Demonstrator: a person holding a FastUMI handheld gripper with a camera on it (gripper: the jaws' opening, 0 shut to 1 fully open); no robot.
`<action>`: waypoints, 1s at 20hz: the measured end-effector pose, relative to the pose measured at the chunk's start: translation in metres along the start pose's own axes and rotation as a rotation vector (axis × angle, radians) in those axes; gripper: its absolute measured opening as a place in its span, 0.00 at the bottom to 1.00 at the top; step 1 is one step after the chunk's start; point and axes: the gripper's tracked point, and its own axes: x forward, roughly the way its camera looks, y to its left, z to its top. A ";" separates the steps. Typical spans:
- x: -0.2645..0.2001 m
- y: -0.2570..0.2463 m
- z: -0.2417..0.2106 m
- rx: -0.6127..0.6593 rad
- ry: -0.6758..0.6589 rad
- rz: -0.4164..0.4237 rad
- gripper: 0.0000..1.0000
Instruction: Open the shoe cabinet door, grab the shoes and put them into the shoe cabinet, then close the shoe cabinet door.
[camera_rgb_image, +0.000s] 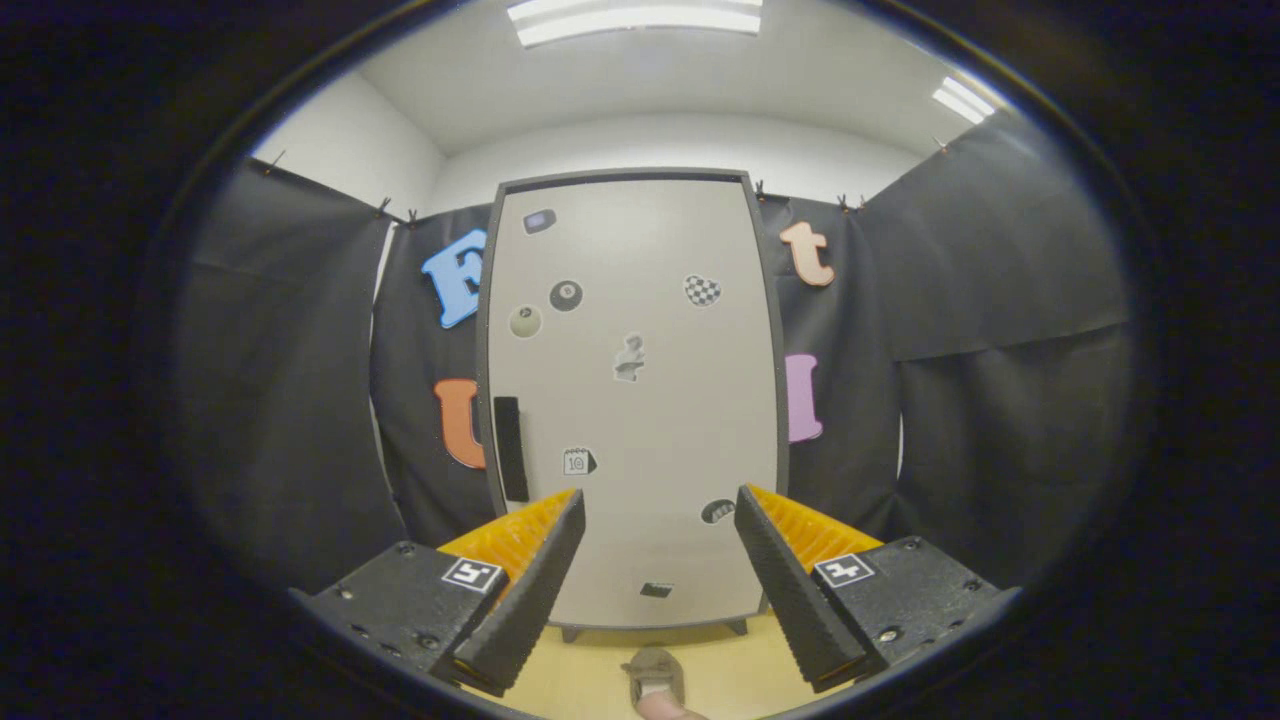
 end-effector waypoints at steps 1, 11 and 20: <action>0.008 0.008 0.000 0.002 0.008 0.023 0.98; 0.098 0.101 0.012 -0.070 -0.017 0.169 0.99; 0.171 0.149 -0.025 -0.065 0.065 0.147 0.91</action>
